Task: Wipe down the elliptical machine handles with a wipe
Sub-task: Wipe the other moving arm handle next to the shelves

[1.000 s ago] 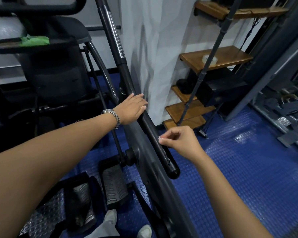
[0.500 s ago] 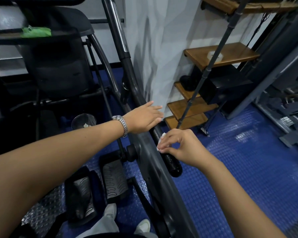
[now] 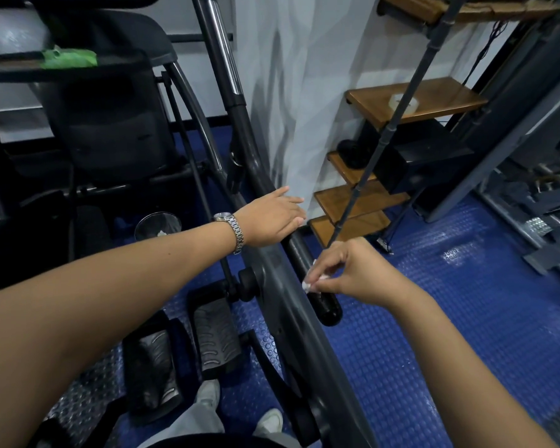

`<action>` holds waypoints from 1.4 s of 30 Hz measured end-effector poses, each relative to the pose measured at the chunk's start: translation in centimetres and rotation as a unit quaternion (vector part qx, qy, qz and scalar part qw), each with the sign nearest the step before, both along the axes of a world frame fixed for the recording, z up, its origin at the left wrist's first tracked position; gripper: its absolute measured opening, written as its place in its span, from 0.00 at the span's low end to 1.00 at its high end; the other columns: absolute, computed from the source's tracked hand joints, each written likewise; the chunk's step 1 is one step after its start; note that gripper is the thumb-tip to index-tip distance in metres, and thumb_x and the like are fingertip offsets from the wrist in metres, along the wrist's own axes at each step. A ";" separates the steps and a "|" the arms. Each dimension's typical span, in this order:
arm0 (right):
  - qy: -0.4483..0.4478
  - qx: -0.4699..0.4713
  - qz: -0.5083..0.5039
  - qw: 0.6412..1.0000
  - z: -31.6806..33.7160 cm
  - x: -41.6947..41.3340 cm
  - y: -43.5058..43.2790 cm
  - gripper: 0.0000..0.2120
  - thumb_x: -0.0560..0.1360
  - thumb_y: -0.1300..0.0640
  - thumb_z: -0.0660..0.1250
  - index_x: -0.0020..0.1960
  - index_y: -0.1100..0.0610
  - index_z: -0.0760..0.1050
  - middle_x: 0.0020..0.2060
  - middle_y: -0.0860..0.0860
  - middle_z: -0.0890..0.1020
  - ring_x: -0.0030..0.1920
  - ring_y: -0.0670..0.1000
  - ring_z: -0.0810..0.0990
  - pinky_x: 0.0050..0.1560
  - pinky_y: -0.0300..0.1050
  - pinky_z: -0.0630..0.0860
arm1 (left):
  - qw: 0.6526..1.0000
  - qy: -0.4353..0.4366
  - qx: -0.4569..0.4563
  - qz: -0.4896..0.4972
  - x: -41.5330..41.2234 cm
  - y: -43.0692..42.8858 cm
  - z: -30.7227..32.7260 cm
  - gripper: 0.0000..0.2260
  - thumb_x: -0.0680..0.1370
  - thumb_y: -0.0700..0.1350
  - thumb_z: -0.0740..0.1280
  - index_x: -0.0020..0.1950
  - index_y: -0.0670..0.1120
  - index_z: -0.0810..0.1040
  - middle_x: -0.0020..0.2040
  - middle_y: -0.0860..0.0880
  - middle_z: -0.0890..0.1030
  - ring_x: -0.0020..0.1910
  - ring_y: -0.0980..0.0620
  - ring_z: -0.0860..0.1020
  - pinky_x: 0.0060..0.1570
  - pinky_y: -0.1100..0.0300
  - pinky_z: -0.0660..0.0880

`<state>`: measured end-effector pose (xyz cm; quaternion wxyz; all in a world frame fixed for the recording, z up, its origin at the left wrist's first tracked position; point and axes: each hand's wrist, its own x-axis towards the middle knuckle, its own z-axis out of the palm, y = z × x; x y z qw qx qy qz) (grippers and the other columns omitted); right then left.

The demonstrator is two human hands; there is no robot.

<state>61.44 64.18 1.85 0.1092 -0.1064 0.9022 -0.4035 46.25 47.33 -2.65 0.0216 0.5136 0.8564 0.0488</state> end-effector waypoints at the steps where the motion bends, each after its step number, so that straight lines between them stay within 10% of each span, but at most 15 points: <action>1: 0.011 -0.003 -0.013 1.000 0.1 -0.4 -0.1 0.04 0.66 0.55 0.78 0.39 0.49 0.85 0.35 0.47 0.85 0.39 0.47 0.80 0.44 0.48 0.79 | 1.000 0.002 0.001 0.001 0.0 0.0 0.0 0.25 0.81 0.52 0.43 0.65 0.45 0.75 0.65 0.49 0.76 0.73 0.52 0.62 0.74 0.54 0.44; 42: -0.051 -0.022 -0.034 0.998 0.4 2.7 2.3 0.05 0.67 0.61 0.78 0.36 0.54 0.82 0.36 0.48 0.82 0.40 0.48 0.81 0.49 0.49 0.79 | 1.000 -0.002 -0.005 0.021 0.0 0.2 -0.3 0.22 0.83 0.50 0.46 0.63 0.44 0.76 0.63 0.50 0.77 0.73 0.53 0.62 0.73 0.56 0.43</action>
